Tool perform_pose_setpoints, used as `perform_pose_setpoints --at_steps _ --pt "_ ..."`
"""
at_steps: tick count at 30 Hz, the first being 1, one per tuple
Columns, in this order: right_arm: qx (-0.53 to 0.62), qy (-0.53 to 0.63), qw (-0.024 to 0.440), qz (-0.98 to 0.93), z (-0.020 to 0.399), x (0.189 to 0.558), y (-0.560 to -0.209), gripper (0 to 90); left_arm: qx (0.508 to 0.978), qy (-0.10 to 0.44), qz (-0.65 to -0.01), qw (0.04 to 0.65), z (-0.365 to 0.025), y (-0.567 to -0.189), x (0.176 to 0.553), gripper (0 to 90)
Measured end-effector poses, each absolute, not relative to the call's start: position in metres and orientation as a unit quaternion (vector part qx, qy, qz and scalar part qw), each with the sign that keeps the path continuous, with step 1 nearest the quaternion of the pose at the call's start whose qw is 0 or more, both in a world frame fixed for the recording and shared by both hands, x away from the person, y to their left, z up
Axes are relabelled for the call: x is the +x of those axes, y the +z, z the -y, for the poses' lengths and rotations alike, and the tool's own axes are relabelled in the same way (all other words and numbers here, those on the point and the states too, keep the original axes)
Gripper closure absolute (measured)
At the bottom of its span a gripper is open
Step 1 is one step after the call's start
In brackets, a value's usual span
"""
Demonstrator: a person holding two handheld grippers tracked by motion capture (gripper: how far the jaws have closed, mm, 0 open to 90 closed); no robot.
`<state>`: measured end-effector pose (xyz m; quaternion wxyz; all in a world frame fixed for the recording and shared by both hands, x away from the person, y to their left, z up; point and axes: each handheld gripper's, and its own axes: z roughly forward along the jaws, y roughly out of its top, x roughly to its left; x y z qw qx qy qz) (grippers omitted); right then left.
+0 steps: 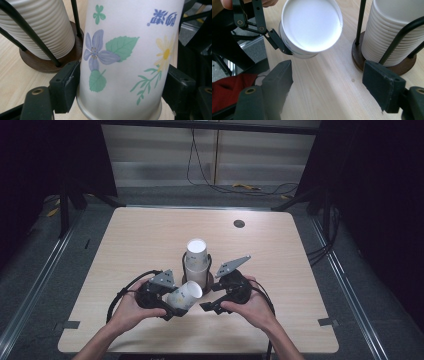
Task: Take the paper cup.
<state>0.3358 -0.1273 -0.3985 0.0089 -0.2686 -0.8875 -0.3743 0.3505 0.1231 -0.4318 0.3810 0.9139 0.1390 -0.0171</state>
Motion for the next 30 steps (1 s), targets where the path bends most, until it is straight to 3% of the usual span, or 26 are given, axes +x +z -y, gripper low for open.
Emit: perform_pose_setpoints --at_steps 18,30 --pt "-0.254 -0.325 0.059 0.909 0.119 0.343 -0.403 26.1 0.934 -0.029 -0.125 0.333 -0.11 -0.438 0.35 24.7" --pt "-0.241 -0.295 0.066 0.922 0.11 0.346 -0.408 20.0 0.943 -0.023 -0.115 0.31 -0.104 -0.44 0.348 24.9"
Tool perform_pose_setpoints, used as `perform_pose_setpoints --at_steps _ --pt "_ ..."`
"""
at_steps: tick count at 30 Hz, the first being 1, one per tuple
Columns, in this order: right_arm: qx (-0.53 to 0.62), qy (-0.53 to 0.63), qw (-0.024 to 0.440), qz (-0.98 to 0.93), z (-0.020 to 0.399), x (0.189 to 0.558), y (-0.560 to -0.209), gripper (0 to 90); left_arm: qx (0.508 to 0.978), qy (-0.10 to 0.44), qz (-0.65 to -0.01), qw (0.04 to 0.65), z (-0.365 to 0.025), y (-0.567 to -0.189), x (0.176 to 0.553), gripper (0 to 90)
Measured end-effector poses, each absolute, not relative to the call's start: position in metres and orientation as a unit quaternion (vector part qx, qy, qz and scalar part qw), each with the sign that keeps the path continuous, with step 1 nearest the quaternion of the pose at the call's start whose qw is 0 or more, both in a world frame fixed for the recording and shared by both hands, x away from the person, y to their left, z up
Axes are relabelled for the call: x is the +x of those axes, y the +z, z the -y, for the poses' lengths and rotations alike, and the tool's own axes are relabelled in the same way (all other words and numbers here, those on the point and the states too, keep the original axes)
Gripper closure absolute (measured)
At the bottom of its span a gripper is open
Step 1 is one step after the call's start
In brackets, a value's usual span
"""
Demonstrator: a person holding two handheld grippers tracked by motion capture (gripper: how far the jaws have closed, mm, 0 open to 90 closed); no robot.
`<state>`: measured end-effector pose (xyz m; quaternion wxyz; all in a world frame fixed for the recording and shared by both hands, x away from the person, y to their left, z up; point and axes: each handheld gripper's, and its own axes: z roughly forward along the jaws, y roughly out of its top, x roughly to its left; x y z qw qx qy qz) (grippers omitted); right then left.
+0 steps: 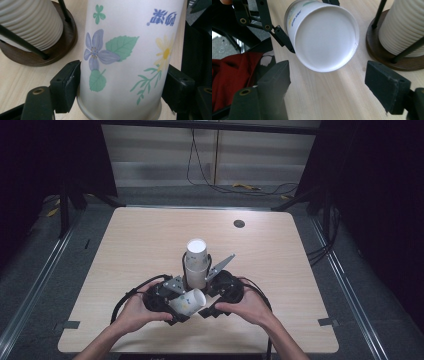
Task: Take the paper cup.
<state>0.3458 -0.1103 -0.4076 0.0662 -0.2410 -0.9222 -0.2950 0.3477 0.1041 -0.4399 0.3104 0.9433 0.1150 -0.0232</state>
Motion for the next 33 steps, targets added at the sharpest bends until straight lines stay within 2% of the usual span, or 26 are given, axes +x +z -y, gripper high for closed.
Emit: perform_pose_setpoints --at_steps 10,22,26,33 --pt "-0.248 -0.281 0.077 0.924 0.109 0.348 -0.412 18.4 0.951 -0.012 -0.095 0.293 -0.095 -0.441 0.341 24.9" --pt "-0.244 -0.275 0.119 0.923 0.105 0.353 -0.415 25.6 0.951 -0.008 -0.085 0.296 -0.088 -0.441 0.337 25.0" --pt "-0.243 -0.268 0.135 0.922 0.103 0.355 -0.416 25.7 0.953 0.013 -0.078 0.293 -0.088 -0.438 0.335 25.0" --pt "-0.236 -0.273 0.137 0.923 0.102 0.356 -0.41 27.8 0.953 0.018 -0.067 0.294 -0.087 -0.435 0.331 25.5"
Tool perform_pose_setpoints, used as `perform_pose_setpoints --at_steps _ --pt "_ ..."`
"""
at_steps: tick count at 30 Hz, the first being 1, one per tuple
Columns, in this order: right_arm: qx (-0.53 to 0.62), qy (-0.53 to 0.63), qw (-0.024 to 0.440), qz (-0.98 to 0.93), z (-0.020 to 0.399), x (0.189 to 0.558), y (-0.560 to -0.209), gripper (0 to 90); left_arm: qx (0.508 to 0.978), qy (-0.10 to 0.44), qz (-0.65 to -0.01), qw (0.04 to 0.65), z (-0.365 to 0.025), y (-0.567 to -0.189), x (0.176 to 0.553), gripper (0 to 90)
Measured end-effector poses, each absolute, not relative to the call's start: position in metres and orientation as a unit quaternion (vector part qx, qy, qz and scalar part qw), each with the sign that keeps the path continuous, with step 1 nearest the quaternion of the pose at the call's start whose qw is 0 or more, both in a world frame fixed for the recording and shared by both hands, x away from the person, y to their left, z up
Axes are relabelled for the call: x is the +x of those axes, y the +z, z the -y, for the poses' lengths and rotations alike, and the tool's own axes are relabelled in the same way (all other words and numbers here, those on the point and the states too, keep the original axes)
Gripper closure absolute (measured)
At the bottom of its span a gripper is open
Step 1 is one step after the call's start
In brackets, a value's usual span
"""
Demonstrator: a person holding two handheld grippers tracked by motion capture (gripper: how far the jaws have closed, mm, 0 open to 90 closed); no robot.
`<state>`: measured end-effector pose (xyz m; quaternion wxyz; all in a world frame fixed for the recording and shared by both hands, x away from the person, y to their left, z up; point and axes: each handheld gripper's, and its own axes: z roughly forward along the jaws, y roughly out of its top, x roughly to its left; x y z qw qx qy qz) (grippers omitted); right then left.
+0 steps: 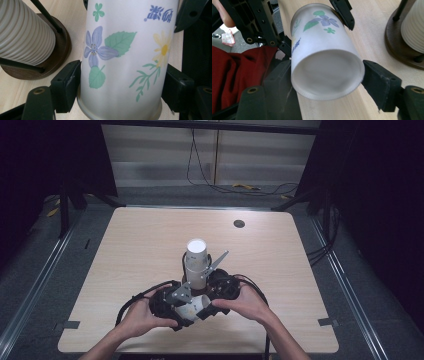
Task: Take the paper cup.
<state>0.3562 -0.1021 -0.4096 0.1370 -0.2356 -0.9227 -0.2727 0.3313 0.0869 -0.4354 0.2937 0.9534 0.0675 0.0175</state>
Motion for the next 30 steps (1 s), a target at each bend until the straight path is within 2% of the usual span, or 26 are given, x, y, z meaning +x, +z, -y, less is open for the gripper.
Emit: perform_pose_setpoints --at_steps 4,8,30 --pt "-0.232 -0.271 0.142 0.923 0.1 0.356 -0.411 28.2 0.954 0.022 -0.061 0.293 -0.085 -0.437 0.329 25.6" --pt "-0.23 -0.268 0.153 0.923 0.099 0.357 -0.414 32.4 0.953 0.028 -0.06 0.295 -0.085 -0.437 0.327 25.8" --pt "-0.209 -0.255 0.192 0.925 0.092 0.355 -0.421 33.5 0.954 0.039 -0.037 0.295 -0.086 -0.437 0.316 25.8"
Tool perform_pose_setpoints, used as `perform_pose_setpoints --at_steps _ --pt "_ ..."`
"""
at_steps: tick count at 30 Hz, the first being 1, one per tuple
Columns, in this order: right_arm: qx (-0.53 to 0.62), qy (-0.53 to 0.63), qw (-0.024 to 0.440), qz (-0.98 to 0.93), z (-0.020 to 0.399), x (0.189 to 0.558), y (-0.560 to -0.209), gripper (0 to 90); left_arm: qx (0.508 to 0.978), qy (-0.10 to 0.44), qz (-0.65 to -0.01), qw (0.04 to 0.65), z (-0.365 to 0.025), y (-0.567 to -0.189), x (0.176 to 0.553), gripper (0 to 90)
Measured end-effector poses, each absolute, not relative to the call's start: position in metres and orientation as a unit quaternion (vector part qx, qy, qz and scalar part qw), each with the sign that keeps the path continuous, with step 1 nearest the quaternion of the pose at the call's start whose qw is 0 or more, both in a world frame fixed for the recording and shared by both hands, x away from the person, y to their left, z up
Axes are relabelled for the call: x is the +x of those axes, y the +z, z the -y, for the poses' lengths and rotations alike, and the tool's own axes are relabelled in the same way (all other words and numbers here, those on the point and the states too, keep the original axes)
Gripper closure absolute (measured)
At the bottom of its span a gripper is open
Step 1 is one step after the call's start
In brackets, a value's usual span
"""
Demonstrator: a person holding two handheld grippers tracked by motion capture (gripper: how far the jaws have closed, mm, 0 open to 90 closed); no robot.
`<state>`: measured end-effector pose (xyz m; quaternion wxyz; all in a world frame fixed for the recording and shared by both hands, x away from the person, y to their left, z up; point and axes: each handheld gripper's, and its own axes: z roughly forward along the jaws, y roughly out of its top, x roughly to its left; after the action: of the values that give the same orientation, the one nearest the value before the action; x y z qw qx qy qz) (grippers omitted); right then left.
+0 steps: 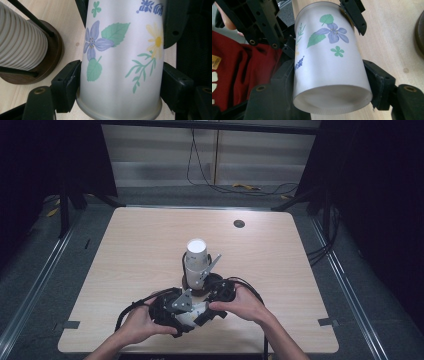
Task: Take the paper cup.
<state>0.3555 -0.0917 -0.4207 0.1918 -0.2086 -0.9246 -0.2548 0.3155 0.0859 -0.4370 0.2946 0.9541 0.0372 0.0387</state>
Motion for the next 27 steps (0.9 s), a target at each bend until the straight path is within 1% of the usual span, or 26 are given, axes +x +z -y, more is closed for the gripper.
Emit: perform_pose_setpoints --at_steps 10,16,19,21,27 --pt "-0.21 -0.262 0.183 0.924 0.096 0.357 -0.416 36.1 0.947 0.035 -0.04 0.317 -0.086 -0.437 0.319 23.0" --pt "-0.217 -0.268 0.174 0.922 0.098 0.355 -0.413 36.3 0.94 0.033 -0.051 0.335 -0.086 -0.437 0.321 20.0" --pt "-0.218 -0.271 0.172 0.922 0.099 0.355 -0.413 36.3 0.937 0.02 -0.061 0.343 -0.087 -0.438 0.325 19.8" --pt "-0.223 -0.271 0.172 0.921 0.099 0.355 -0.412 36.3 0.935 0.017 -0.067 0.348 -0.087 -0.438 0.326 17.9" --pt "-0.224 -0.27 0.172 0.92 0.099 0.355 -0.411 36.4 0.93 0.018 -0.063 0.361 -0.088 -0.436 0.327 16.0"
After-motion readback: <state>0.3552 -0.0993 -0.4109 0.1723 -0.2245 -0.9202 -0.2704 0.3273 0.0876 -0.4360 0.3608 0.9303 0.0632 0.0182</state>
